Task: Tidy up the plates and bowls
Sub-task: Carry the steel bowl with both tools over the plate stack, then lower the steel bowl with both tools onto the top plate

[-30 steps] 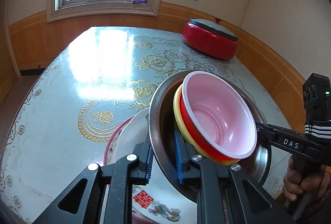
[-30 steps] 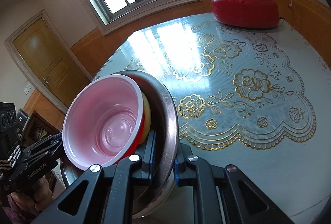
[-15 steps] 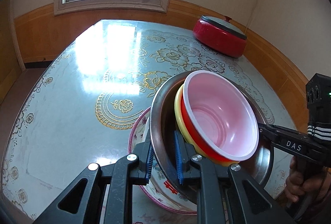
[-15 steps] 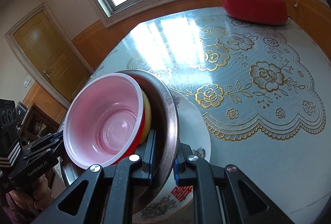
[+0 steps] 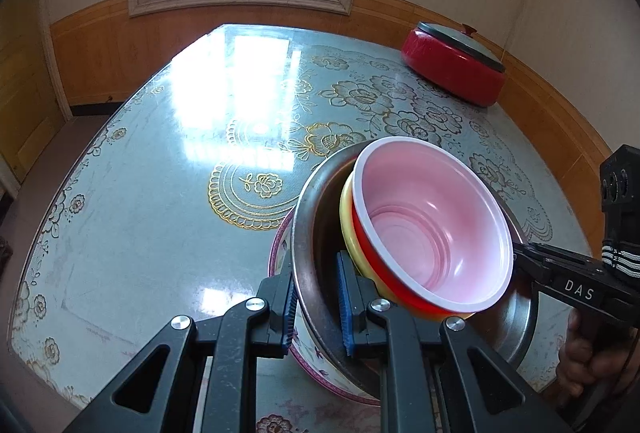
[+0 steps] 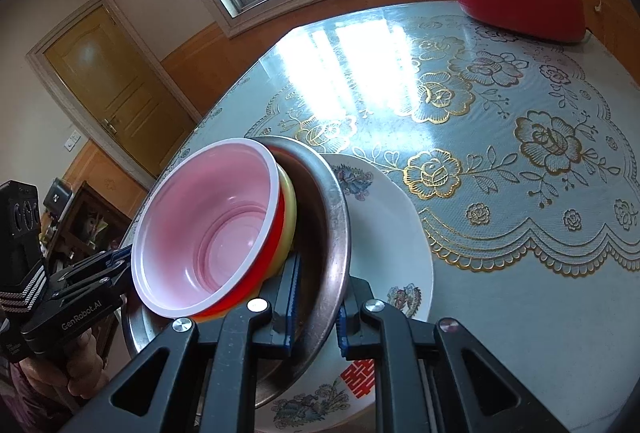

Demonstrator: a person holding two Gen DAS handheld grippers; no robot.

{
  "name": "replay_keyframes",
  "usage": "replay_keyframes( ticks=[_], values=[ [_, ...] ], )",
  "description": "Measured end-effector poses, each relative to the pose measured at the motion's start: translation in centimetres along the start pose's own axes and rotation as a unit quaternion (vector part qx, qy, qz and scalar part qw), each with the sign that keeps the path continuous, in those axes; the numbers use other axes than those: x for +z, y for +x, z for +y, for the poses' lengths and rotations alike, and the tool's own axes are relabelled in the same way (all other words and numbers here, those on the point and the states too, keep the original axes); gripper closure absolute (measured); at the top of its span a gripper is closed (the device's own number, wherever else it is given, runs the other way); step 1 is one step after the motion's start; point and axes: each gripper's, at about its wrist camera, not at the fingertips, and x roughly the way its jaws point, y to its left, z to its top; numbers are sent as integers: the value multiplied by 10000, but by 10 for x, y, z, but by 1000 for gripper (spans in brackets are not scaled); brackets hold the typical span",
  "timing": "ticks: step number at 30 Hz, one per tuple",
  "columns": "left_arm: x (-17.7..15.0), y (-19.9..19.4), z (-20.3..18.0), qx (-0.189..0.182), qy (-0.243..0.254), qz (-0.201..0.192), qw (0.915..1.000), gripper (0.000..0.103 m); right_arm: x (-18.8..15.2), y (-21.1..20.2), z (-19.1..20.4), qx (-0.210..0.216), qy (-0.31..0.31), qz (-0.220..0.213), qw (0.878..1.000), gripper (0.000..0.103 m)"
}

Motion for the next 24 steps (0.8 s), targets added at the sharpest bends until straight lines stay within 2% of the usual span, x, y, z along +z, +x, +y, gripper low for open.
replay_keyframes(
  ticks=[7,12,24],
  values=[
    [6,7,-1,-195,224,-4,9996,86,-5,0,1,-267,143,-37,9995,89],
    [12,8,4,-478,569,27,9972,85,-12,-1,7,-557,530,-187,9969,89],
    [20,14,10,-1257,1435,154,9815,82,-32,-16,23,-1254,1338,-623,9811,89]
  ],
)
